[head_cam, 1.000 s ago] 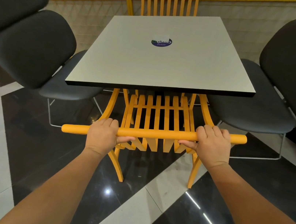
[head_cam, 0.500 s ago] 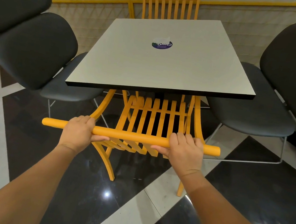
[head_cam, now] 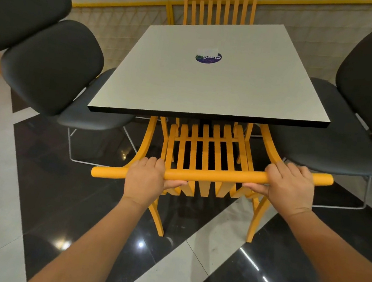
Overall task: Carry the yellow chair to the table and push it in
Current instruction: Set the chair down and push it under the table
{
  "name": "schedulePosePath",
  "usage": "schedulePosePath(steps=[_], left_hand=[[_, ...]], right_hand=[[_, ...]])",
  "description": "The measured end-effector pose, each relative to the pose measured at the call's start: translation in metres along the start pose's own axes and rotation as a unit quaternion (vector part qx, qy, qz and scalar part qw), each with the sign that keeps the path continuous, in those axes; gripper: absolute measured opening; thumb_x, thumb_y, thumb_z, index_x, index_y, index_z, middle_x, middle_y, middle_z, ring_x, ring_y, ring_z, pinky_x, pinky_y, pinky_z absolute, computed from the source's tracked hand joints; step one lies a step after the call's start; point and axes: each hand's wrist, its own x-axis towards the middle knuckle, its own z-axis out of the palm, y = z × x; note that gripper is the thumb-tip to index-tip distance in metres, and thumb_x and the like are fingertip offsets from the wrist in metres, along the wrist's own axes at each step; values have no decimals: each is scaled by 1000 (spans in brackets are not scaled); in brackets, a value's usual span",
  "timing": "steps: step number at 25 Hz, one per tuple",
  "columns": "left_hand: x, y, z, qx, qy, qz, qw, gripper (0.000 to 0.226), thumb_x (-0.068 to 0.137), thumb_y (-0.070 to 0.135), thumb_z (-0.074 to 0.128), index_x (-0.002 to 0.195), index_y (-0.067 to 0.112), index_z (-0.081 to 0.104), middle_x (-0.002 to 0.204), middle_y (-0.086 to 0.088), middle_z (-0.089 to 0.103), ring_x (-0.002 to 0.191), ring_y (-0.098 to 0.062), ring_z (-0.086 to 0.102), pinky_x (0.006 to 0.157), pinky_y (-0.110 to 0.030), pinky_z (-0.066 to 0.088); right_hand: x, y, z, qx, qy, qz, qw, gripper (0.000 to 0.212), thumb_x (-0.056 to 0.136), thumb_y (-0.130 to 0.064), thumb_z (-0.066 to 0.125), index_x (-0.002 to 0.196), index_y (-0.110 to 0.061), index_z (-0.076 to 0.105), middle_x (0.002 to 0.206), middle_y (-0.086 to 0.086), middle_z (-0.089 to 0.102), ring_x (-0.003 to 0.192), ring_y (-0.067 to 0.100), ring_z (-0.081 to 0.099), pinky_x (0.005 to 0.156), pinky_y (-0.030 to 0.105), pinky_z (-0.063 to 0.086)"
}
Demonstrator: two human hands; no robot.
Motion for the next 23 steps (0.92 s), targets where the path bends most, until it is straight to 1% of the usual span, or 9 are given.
schedulePosePath(steps=[6, 11, 15, 18, 21, 23], left_hand=[[-2, -20, 2, -6, 7, 25, 1000, 82, 80, 82, 17, 57, 11, 51, 51, -3, 51, 44, -20, 51, 46, -26, 40], [-3, -50, 3, -7, 17, 28, 999, 85, 80, 83, 14, 59, 9, 52, 52, -4, 50, 44, -21, 50, 44, -28, 40], [-4, -40, 2, -1, 24, 19, 1000, 84, 80, 82, 14, 59, 9, 51, 51, -4, 49, 43, -20, 48, 44, -26, 36], [-3, -18, 4, 0, 23, 22, 999, 82, 81, 82, 14, 58, 11, 50, 50, -3, 47, 42, -19, 46, 44, -24, 34], [0, -6, 8, 3, 17, 33, 999, 82, 82, 81, 18, 57, 11, 52, 49, -3, 50, 41, -19, 48, 43, -25, 36], [1, -15, 9, 6, 23, 40, 999, 81, 82, 80, 19, 56, 11, 51, 48, -4, 51, 40, -19, 49, 43, -23, 36]], right_hand=[[2, -21, -9, 24, -6, 40, 999, 72, 83, -75, 35, 70, -8, 59, 64, 9, 59, 60, 29, 57, 63, 37, 43], [5, -54, -6, 4, 5, 44, 999, 71, 81, -79, 38, 66, -12, 58, 62, 5, 59, 57, 24, 56, 62, 35, 44], [4, -41, -2, -3, 25, 15, 1000, 68, 81, -78, 43, 67, -13, 59, 62, 4, 60, 56, 22, 57, 60, 32, 43], [0, -14, 0, 4, 22, 2, 1000, 67, 82, -76, 43, 69, -12, 58, 63, 5, 58, 56, 24, 56, 60, 33, 41], [-1, 0, -1, 13, 27, 13, 999, 68, 83, -75, 41, 69, -10, 59, 63, 6, 58, 57, 25, 55, 61, 35, 41], [1, -9, 0, 15, 29, 24, 999, 70, 83, -76, 39, 68, -11, 59, 62, 6, 58, 57, 25, 55, 61, 35, 42]])
